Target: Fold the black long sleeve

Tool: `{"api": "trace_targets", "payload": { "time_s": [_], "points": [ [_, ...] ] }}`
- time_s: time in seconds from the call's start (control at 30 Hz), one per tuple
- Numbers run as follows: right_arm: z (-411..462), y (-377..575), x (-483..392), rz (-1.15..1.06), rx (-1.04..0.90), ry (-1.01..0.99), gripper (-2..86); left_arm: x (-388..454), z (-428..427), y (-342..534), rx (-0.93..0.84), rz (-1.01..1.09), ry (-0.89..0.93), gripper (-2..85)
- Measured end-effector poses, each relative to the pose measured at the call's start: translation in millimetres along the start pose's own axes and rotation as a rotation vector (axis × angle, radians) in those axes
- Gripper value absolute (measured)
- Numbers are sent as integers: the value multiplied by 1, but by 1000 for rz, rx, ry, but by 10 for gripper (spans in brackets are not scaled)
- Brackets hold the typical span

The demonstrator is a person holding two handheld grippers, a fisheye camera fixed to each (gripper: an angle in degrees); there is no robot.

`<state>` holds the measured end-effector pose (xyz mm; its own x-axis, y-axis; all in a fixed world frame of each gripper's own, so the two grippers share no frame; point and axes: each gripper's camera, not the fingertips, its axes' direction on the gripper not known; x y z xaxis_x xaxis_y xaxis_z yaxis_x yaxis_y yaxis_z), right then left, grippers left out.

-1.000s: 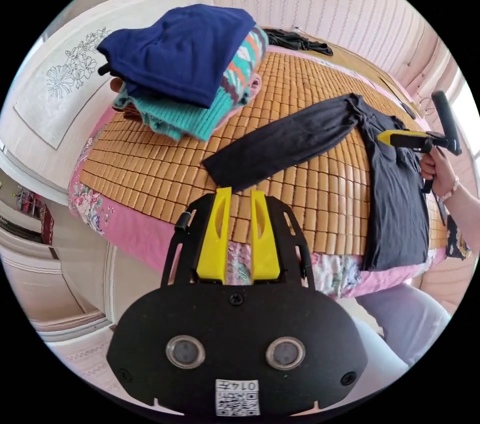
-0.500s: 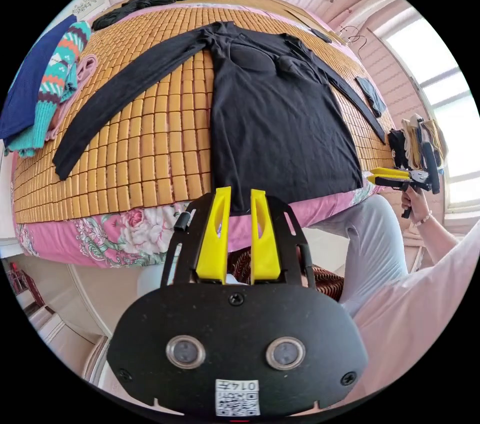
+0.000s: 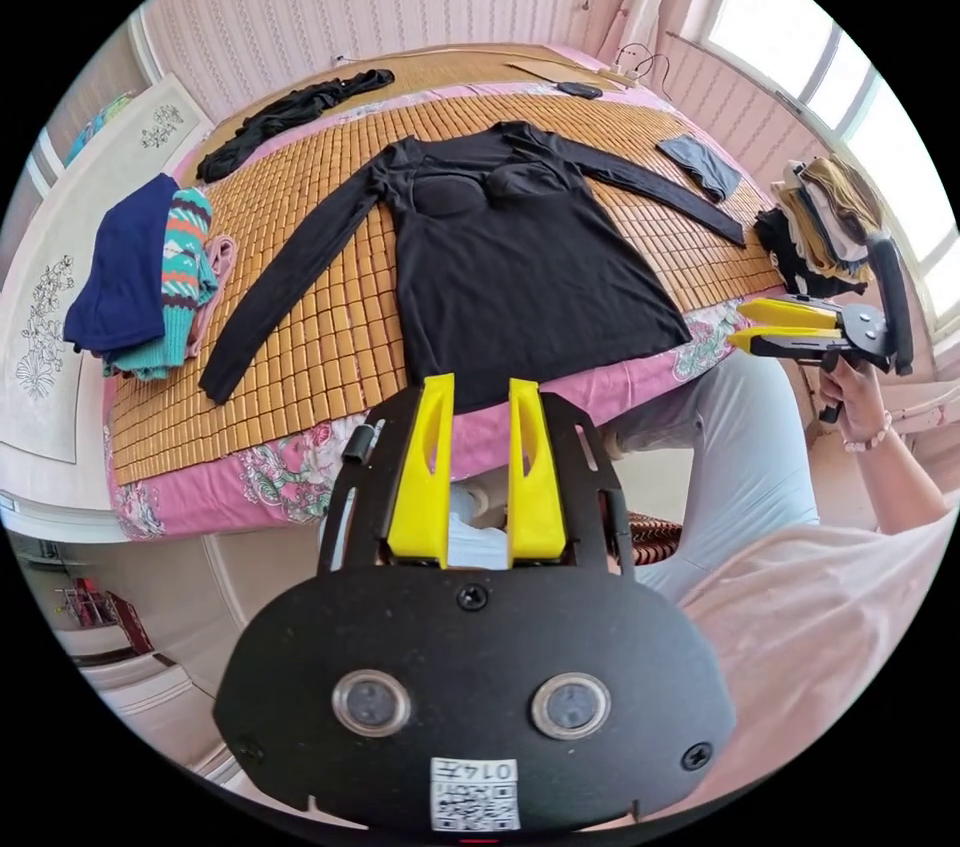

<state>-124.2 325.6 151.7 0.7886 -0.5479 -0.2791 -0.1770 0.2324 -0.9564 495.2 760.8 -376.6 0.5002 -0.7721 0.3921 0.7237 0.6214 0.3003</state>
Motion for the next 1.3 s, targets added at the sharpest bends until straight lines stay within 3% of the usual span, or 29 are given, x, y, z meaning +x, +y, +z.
{"api": "trace_targets", "payload": {
  "time_s": [0.37, 0.5, 0.87, 1.03, 1.13, 1.3],
  "points": [
    [31, 25, 11, -7, -68, 27, 135, 8, 22, 4, -39, 0, 29, 85],
    [53, 23, 32, 28, -136, 31, 118, -9, 43, 1, -44, -80, 113, 80],
    [102, -10, 103, 200, -210, 15, 112, -52, 101, -32, -121, -234, 102, 82],
    [132, -17, 133, 277, -271, -5, 43, -51, 148, -47, -279, -222, 70, 56],
    [136, -17, 146, 284, -272, -8, 3, -52, 144, -49, -252, -205, 70, 5],
    [128, -15, 166, 263, -243, -10, -7, -60, 132, -44, -219, -188, 77, -8]
  ]
}}
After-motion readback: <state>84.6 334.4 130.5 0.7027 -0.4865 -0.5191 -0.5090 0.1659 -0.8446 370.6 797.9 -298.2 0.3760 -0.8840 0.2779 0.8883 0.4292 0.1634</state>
